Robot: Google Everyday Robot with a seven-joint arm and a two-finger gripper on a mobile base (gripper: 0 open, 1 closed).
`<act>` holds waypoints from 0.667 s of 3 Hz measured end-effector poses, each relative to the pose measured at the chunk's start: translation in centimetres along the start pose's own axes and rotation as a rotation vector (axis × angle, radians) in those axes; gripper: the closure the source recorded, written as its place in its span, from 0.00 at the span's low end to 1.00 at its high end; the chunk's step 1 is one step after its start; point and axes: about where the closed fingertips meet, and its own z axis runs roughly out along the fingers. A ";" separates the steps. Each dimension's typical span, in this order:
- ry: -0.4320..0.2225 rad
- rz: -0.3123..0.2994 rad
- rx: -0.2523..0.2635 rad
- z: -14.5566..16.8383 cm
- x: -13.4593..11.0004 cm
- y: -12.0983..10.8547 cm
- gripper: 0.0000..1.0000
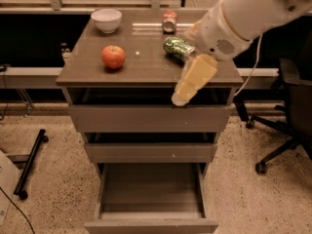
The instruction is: Place apple into bottom drawer
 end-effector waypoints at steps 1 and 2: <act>-0.056 -0.008 -0.073 3.5 -2.0 -1.0 0.00; -0.060 -0.007 -0.079 3.9 -2.0 -1.2 0.00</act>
Offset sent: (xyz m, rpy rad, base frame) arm 0.0190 0.0270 -0.0111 0.0455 0.0349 0.0519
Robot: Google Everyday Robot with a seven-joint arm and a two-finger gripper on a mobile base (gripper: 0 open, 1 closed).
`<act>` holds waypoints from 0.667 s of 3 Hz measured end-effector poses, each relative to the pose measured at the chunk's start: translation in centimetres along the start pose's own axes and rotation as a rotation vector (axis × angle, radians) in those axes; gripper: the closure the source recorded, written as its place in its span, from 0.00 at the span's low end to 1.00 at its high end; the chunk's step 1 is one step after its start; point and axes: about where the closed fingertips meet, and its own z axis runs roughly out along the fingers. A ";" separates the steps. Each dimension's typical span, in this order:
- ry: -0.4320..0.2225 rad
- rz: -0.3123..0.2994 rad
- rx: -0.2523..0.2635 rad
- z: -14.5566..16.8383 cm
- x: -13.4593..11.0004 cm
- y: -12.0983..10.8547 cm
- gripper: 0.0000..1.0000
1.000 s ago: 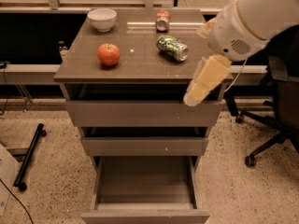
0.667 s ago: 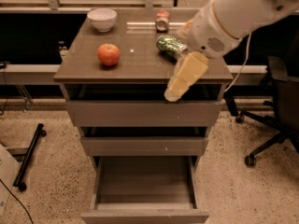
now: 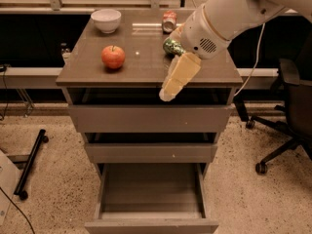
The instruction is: Place apple into bottom drawer
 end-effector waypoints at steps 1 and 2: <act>-0.024 0.008 -0.002 1.2 -0.4 0.2 0.00; -0.095 -0.004 0.009 4.2 -2.4 -1.2 0.00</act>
Offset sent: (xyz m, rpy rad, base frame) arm 0.0609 0.0771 -0.0261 0.1861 -0.0792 0.0198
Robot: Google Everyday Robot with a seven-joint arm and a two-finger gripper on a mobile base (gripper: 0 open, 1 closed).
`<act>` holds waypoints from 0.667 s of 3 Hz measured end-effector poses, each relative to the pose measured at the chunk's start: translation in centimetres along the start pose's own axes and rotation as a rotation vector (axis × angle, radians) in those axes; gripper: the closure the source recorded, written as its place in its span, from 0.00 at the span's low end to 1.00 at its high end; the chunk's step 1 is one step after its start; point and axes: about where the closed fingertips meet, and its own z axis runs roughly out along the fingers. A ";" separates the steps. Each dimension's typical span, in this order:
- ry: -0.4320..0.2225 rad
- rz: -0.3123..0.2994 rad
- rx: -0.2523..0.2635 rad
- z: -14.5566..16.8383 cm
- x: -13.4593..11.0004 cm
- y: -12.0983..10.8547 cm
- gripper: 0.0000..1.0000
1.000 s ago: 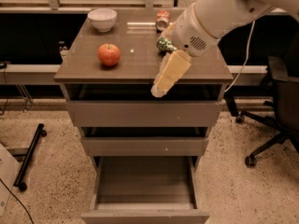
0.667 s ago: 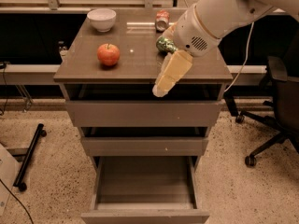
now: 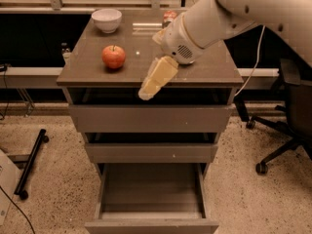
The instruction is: Place apple into bottom drawer
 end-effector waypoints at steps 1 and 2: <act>-0.087 0.001 0.006 3.9 -1.6 -2.2 0.00; -0.168 0.015 0.007 7.2 -2.6 -4.6 0.00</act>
Offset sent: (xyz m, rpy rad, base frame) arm 0.1087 0.0825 -0.0374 0.2702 -0.0382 0.0188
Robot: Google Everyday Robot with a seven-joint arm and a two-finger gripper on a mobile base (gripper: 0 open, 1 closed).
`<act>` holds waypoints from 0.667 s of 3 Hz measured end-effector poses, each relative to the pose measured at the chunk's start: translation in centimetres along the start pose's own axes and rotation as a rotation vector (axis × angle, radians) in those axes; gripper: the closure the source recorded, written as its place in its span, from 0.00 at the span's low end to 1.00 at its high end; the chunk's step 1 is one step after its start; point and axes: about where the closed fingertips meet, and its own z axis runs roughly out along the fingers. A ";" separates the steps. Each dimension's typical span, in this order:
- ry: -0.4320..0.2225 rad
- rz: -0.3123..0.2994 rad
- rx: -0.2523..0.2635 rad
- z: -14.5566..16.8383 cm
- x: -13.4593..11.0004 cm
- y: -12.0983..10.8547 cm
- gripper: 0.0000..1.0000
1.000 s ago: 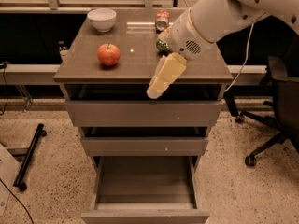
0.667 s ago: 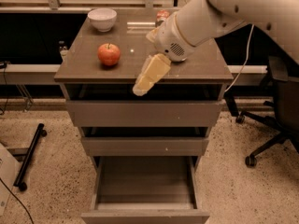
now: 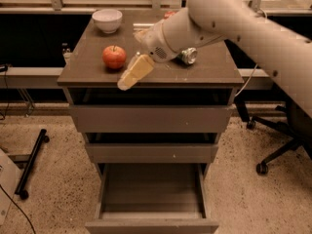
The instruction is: Place apple into bottom drawer
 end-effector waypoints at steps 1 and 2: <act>-0.054 0.026 0.000 3.2 -0.1 -2.2 0.00; -0.109 0.047 -0.002 5.9 -0.5 -4.0 0.00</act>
Offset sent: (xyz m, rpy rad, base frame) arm 0.0909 0.0587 -0.0336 0.1996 0.0166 -0.0146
